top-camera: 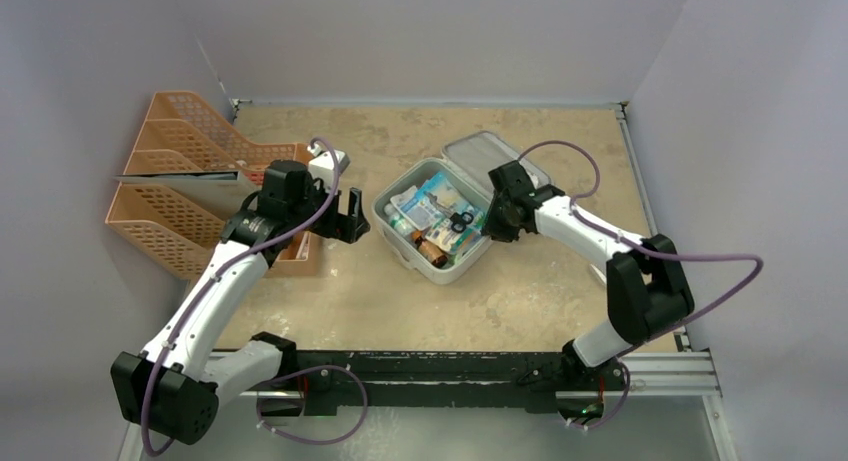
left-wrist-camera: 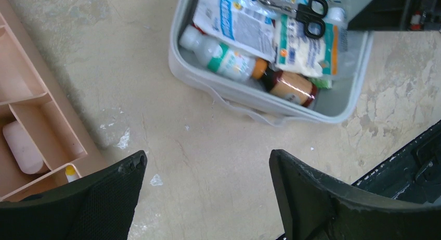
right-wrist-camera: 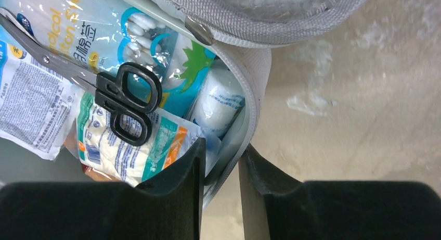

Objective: Organize the medicine kit
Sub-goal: Move the medicine box to the center of the board.

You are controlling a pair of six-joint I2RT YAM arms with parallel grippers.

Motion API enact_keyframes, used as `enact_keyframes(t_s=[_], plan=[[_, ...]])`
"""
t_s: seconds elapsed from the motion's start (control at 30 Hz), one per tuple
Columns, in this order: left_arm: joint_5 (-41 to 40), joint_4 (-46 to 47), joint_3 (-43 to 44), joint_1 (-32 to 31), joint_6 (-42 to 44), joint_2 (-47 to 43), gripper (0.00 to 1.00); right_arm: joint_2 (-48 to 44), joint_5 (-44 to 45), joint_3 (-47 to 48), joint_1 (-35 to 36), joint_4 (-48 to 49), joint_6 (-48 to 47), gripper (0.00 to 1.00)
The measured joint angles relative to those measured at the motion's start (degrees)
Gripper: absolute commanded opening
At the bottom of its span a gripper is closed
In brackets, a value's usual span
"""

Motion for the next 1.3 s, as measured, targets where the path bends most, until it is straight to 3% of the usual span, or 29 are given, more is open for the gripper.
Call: enact_keyframes(t_s=[0.1, 0.27, 0.47, 0.6, 0.8, 1.03, 1.3], plan=[[-0.66, -0.24, 0.0, 0.0, 0.0, 0.74, 0.88, -4.11, -2.82, -3.74, 0.02, -0.7, -2.91, 0.42], [-3.67, -1.33, 0.02, 0.02, -0.11, 1.27, 1.0, -9.75, -6.4, -4.52, 0.26, -2.23, -6.91, 0.63], [-4.31, -2.62, 0.87, 0.0, -1.77, 1.44, 1.0, -13.81, -8.0, -3.87, 0.28, -2.64, -9.29, 0.71], [-2.49, -4.24, 5.18, 0.0, -2.25, 3.87, 0.97, -13.38, -8.02, -2.69, -0.24, -3.3, -10.38, 0.86], [3.04, -3.56, 12.79, 0.0, -4.07, 11.08, 0.89, -13.38, -10.97, -2.05, -5.11, -3.8, -11.08, 0.98], [5.64, -1.79, 13.07, 0.0, -5.27, 16.52, 0.78, -13.35, -18.23, -5.27, -14.64, 4.35, -8.04, 0.96], [7.5, -0.26, 11.02, 0.0, -5.03, 20.85, 0.72, -8.35, -29.35, -15.17, -24.37, 24.02, 2.08, 0.99]])
